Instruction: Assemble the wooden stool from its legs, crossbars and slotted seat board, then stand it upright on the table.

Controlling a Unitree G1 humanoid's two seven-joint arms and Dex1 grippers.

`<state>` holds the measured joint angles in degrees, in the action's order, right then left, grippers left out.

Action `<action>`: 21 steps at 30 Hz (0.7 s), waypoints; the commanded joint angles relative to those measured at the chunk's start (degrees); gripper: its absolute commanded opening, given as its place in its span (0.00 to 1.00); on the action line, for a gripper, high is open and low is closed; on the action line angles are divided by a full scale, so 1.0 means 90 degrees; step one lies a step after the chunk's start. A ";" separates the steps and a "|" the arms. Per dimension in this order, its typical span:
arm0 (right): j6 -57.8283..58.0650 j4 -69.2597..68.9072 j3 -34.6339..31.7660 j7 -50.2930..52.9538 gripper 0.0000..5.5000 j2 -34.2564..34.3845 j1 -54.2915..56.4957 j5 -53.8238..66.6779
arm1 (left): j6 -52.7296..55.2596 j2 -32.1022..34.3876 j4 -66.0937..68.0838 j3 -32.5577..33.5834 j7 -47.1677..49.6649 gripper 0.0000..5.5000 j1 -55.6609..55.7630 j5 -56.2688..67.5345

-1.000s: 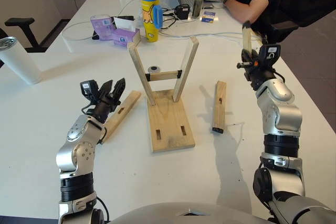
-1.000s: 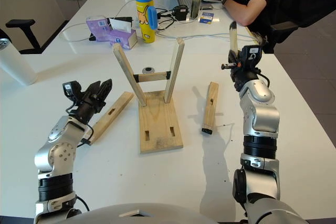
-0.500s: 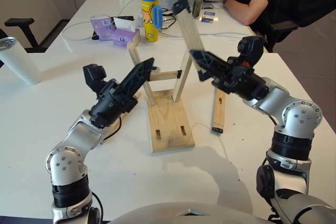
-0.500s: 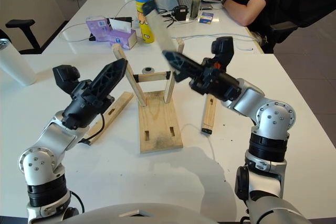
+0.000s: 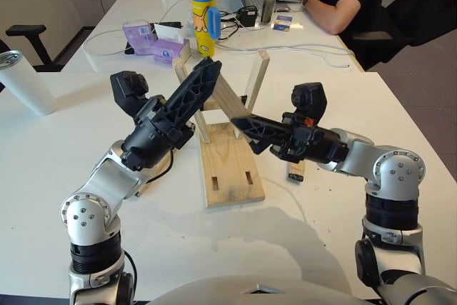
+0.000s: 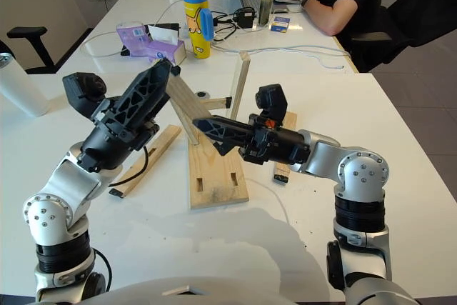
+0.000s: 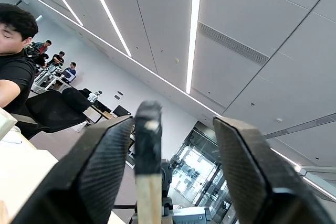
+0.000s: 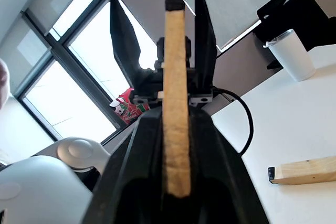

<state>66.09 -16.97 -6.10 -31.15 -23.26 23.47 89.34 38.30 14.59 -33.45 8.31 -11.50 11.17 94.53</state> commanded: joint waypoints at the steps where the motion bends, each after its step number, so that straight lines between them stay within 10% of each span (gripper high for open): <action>1: -0.0223 -0.0116 0.0073 -0.0060 0.08 -0.0018 -0.0044 -0.0214 | 0.0000 0.0125 -0.0045 -0.0151 -0.0055 0.39 -0.0108 0.0005; 11: -0.0411 -0.0125 0.0152 -0.0130 0.08 -0.0060 -0.0051 -0.0364 | -0.0125 0.0170 0.0108 -0.0168 -0.0134 0.09 -0.0254 0.0024; 21: -0.0503 -0.0083 0.0249 -0.0289 0.08 -0.0126 -0.0174 -0.0741 | -0.0198 0.0196 0.0230 -0.0158 -0.0132 0.09 -0.0210 -0.0052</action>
<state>62.02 -17.87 -3.84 -33.72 -23.32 22.67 84.44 37.25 16.32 -31.70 6.75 -11.95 8.99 93.79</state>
